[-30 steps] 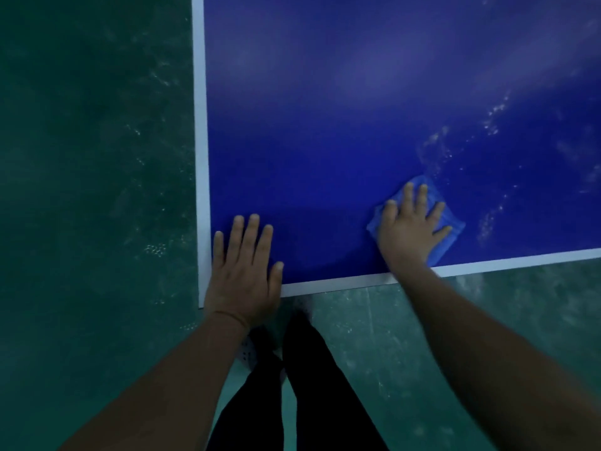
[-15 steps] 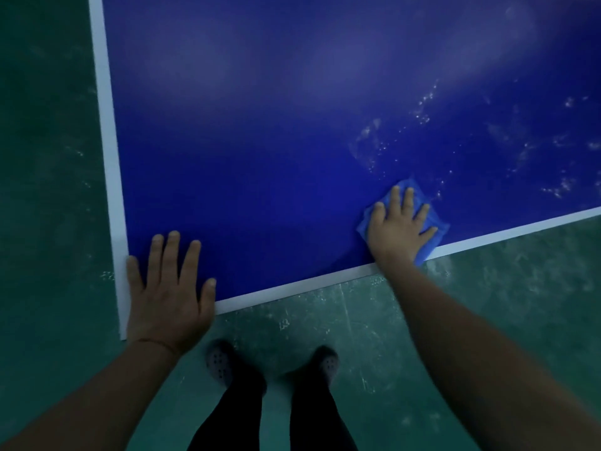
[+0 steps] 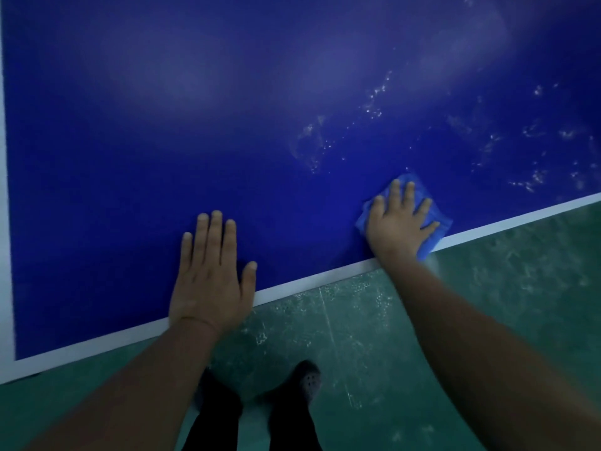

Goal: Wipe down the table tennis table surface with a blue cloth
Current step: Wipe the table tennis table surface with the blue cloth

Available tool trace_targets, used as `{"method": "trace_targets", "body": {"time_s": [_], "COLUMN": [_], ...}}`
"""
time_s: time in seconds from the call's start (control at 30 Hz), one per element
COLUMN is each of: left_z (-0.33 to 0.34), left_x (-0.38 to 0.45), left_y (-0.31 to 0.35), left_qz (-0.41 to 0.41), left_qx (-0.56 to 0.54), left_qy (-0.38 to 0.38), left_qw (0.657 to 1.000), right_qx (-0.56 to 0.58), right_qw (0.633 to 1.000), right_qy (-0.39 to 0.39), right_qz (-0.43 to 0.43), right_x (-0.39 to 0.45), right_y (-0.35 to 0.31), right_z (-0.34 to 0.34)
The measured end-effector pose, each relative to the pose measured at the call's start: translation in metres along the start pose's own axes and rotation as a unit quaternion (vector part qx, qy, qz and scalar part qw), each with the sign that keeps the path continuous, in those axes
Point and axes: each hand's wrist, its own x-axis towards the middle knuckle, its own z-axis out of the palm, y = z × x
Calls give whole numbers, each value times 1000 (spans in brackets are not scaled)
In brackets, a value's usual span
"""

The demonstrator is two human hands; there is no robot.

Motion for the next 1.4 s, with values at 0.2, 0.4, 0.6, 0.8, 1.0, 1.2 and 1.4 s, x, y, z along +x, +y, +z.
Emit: {"method": "trace_targets", "body": {"time_s": [0.2,0.4,0.6,0.8,1.0,1.2,1.4], "left_z": [3,3,3,3,2,1,1], "left_x": [0,1,0,0,-1,-1,-1], "left_y": [0,0,0,0,1,2,1], "left_qz": [-3,-1,0,-3,-16,-24,-25], "left_qx": [19,8,10,20,-6,-14,-4], "left_qy": [-13,-8,2,-2,18,52,39], "left_qw": [1000,1000,1000,1000,1000,998,999], "right_qx": [-120,-30,-124,-85,-135,-82,-75], "right_qw": [865,999,897,981,905,858,897], "right_qy": [-56,-21,-51,-38,-43,-60,-54], "right_qz": [-484,-38,-422,-168,-400,-504,-432], "right_x": [-50,90,-25,65,-30,-56,30], "right_y": [16,84,28,61,29,-123,-213], "right_z": [15,-28,9,-15,9,32,22]}}
